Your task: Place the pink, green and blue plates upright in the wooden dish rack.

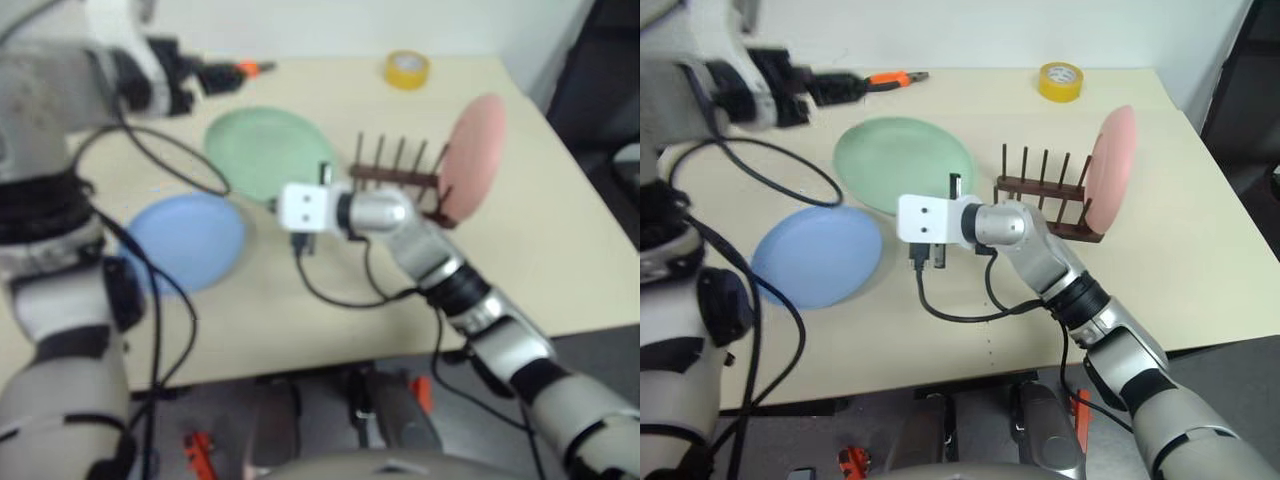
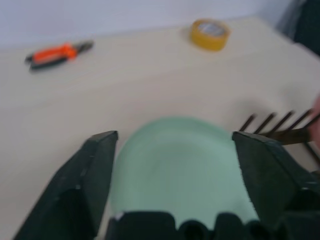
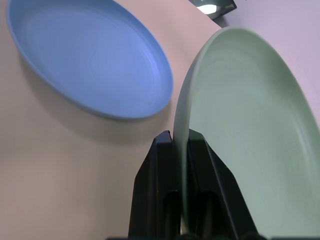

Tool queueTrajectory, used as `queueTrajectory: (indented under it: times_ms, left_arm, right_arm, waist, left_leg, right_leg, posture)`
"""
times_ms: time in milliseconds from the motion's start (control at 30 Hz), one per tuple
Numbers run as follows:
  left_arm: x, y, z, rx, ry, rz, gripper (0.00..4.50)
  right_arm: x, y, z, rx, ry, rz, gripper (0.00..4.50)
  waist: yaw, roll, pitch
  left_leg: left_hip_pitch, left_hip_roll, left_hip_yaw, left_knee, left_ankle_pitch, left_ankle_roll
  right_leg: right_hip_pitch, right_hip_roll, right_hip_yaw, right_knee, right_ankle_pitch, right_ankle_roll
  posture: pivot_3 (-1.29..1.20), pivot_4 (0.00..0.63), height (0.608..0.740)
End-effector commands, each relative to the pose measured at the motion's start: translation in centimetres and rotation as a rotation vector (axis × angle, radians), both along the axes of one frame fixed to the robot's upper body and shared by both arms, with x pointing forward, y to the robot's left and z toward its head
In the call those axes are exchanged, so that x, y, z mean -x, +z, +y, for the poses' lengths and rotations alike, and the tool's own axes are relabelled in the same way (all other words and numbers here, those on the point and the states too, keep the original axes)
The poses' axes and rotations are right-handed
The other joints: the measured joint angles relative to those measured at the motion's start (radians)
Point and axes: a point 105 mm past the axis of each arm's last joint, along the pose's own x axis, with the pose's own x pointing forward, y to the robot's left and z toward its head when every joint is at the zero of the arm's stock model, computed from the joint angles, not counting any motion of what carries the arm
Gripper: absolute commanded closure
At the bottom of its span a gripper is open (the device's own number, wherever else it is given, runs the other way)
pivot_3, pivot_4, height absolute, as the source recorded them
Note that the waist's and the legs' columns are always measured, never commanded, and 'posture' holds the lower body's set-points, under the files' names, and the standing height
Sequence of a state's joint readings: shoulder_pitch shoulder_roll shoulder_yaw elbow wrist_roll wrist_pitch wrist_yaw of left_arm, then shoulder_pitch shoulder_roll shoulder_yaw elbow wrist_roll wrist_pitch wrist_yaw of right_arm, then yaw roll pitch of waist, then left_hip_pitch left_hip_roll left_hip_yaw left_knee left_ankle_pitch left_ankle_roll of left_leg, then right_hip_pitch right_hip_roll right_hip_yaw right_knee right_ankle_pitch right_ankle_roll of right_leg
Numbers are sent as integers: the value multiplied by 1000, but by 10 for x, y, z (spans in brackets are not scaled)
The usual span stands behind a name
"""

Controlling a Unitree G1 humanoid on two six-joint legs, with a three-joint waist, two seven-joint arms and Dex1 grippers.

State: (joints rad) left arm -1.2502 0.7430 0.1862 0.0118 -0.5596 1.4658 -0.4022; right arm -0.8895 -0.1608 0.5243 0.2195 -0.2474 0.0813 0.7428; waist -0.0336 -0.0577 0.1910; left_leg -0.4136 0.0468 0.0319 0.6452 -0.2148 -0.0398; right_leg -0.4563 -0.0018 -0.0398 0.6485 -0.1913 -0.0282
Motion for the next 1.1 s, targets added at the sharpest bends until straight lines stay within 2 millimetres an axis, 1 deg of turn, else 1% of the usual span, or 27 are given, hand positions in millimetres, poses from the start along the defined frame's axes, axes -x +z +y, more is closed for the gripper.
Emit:
queueTrajectory:
  times_ms: [33,67,100,133,167,200,233,300,333,367,433,500,567,633,700,767,900,1000,1100]
  left_arm:
    - [41,46,-8,-5,-170,-169,59]
    - [54,56,-7,-8,-215,-216,59]
    - [67,64,-2,-10,-245,-266,59]
    - [81,71,9,-15,-259,-343,59]
    - [92,74,18,-26,-269,-397,59]
    - [102,73,24,-45,-282,-432,59]
    - [107,70,27,-62,-293,-448,59]
    - [125,50,32,-135,-368,-463,59]
    - [132,43,32,-159,-399,-463,59]
    - [139,34,35,-152,-427,-446,59]
    - [141,11,46,-91,-444,-384,59]
    - [138,-13,51,-77,-451,-323,59]
    - [133,-28,52,-77,-451,-288,59]
    - [128,-37,51,-59,-465,-270,59]
    - [121,-49,45,-55,-491,-240,59]
    - [114,-60,39,-56,-519,-211,59]
    - [102,-78,27,-62,-559,-167,59]
    - [97,-83,21,-50,-579,-157,59]
    - [95,-88,16,-40,-597,-145,59]
  right_arm:
    - [4,22,3,-79,39,-25,4500]
    - [5,25,3,-100,43,-16,4500]
    - [5,32,4,-137,47,-2,4500]
    - [4,43,3,-202,49,29,4500]
    - [3,53,2,-259,47,55,4500]
    - [1,62,-1,-312,45,78,4500]
    - [0,67,-4,-342,44,91,4500]
    - [-4,85,-18,-461,24,182,4500]
    - [-5,91,-24,-501,19,215,4500]
    - [-7,101,-33,-561,12,263,4500]
    - [-13,130,-66,-731,-18,373,4500]
    - [-15,156,-99,-858,-49,435,4500]
    - [-15,176,-125,-958,-77,474,4500]
    - [-15,187,-146,-1040,-108,517,4500]
    - [-19,189,-166,-1134,-172,587,4500]
    - [-23,184,-179,-1193,-232,658,4500]
    - [-18,169,-185,-1242,-267,791,4500]
    - [-17,157,-193,-1250,-353,793,4500]
    - [-15,150,-199,-1282,-395,801,4500]
  waist:
    - [0,0,0]
    - [-1,0,0]
    - [-4,0,0]
    - [-4,0,0]
    - [-10,1,1]
    - [-14,1,1]
    - [-15,1,1]
    - [-10,1,1]
    - [-7,1,1]
    - [-2,1,1]
    - [8,1,1]
    - [13,3,2]
    - [27,3,2]
    - [33,2,2]
    - [33,3,1]
    - [31,4,1]
    - [31,5,2]
    - [28,5,2]
    - [26,5,2]
  left_leg:
    - [0,0,0,0,0,0]
    - [0,0,0,0,0,0]
    - [0,0,0,0,0,0]
    - [1,1,0,0,0,0]
    - [1,1,0,0,0,0]
    - [4,1,0,-2,0,0]
    - [5,1,0,-2,0,0]
    - [6,1,0,-1,1,-2]
    - [8,1,0,-2,1,-2]
    - [10,1,0,-2,1,-2]
    - [12,2,0,0,2,-3]
    - [13,1,-1,0,2,-3]
    - [14,1,-2,0,3,-1]
    - [14,1,-2,0,3,-1]
    - [14,0,-2,-1,3,-1]
    - [15,0,-1,-2,2,-1]
    - [14,0,-1,-4,2,0]
    - [13,1,-1,-6,2,0]
    - [13,1,0,-8,2,0]
  right_leg:
    - [0,0,0,0,0,0]
    - [0,0,0,0,0,0]
    - [0,0,0,0,0,0]
    - [0,1,1,1,0,0]
    - [0,1,0,0,0,0]
    - [0,1,3,1,0,0]
    - [1,1,3,1,0,-1]
    - [3,1,0,2,-1,-2]
    - [5,1,0,3,-1,-2]
    - [7,1,0,3,-1,-2]
    - [10,0,-1,3,-2,-4]
    - [12,-2,-2,3,-3,-6]
    - [13,-5,-3,2,-5,-9]
    - [14,-5,-4,0,-5,-10]
    - [15,-4,-4,-1,-5,-10]
    - [15,-4,-4,-2,-5,-10]
    - [14,-1,-3,-2,-3,-5]
    - [12,1,-3,-2,-3,-6]
    - [11,1,-3,-3,-3,-6]
  posture:
    - [0,150,740]
    - [0,150,740]
    - [0,150,740]
    - [0,150,740]
    - [0,150,740]
    - [0,150,740]
    - [0,150,740]
    - [0,150,740]
    - [0,150,740]
    - [0,150,740]
    - [0,150,740]
    - [0,150,740]
    - [0,150,740]
    - [0,150,740]
    - [0,150,740]
    - [0,150,740]
    - [0,150,740]
    - [0,150,740]
    - [0,150,740]
